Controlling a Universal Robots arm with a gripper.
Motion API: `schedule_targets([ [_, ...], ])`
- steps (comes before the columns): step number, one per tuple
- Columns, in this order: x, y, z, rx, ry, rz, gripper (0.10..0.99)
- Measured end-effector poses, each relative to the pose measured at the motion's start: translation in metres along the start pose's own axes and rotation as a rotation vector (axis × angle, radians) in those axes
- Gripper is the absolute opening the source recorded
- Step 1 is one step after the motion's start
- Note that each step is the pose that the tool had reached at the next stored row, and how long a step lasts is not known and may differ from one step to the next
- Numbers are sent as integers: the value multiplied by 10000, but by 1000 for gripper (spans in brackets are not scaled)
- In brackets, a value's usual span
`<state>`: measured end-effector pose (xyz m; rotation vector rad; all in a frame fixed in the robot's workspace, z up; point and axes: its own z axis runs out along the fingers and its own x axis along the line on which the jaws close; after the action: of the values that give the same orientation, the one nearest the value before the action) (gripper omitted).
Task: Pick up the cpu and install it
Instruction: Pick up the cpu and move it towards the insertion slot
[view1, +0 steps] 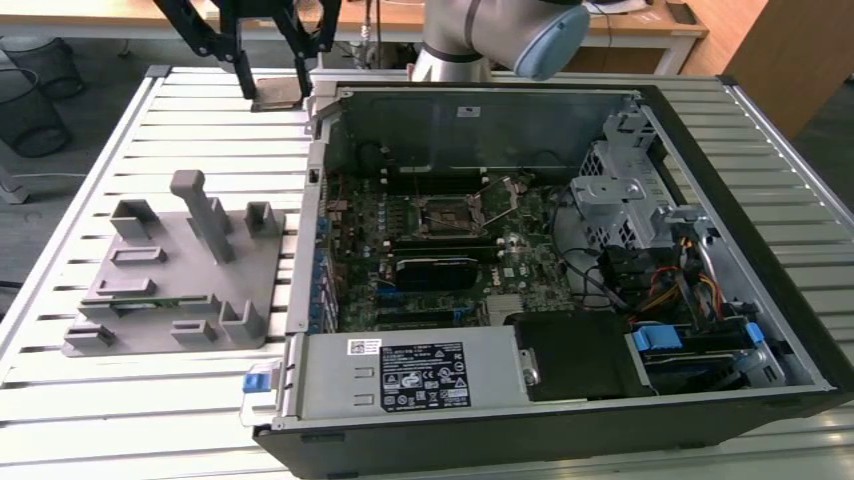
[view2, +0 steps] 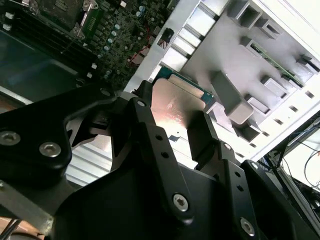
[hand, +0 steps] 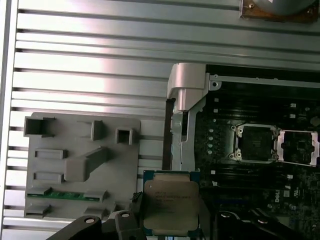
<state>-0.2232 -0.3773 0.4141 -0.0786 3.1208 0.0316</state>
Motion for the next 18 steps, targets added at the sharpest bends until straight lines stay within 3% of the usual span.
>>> schedule_targets([
  [18, -370, -19, 9, 0, 4, -1, 525],
])
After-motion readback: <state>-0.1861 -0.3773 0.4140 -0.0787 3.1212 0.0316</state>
